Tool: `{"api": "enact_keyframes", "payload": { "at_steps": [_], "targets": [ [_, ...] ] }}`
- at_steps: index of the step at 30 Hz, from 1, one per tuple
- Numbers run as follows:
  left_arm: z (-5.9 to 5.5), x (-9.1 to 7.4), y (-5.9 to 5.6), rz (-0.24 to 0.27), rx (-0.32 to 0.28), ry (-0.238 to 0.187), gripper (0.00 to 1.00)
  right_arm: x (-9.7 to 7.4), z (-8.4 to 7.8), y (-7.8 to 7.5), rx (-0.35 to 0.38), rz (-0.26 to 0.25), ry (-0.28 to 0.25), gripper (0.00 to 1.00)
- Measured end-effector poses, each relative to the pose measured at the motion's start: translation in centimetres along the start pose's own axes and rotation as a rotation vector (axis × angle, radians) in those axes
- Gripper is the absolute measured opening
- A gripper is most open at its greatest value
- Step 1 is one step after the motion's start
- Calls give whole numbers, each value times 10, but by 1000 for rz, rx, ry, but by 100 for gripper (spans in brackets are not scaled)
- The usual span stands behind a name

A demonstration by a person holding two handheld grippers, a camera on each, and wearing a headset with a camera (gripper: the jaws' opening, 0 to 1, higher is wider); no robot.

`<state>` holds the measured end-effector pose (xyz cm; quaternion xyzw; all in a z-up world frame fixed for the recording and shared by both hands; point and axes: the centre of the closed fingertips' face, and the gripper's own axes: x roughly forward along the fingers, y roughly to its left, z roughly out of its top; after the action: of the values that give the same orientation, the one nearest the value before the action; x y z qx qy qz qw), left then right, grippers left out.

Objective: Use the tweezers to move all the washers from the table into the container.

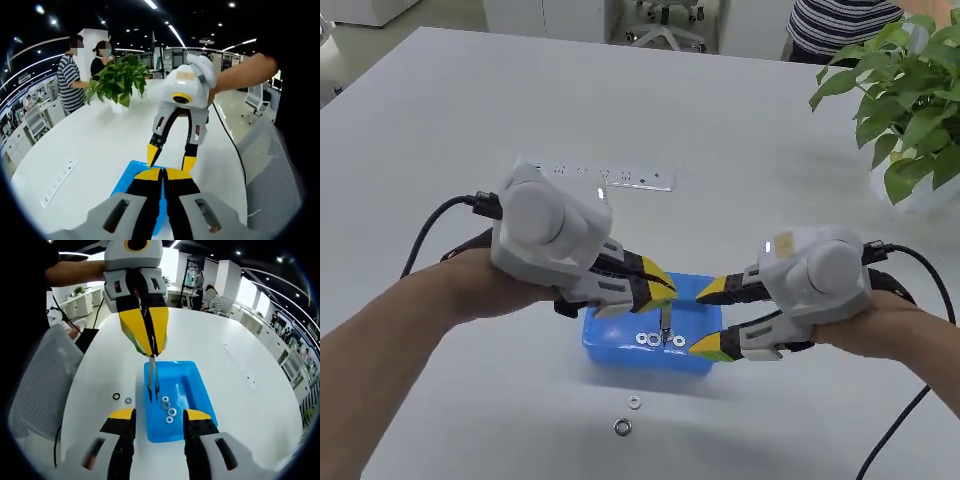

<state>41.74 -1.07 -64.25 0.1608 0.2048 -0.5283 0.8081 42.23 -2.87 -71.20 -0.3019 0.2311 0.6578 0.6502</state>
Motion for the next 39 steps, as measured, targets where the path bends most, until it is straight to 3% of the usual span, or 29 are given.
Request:
{"api": "enact_keyframes", "payload": {
  "at_steps": [20,39],
  "targets": [
    [4,-14,-16,0,-5,12,5,-21,-16,19,94,-79,-13,61],
    [-18,-15,-34,-12,-13,38,5,-24,-20,39,200,-128,-84,80]
  ]
}}
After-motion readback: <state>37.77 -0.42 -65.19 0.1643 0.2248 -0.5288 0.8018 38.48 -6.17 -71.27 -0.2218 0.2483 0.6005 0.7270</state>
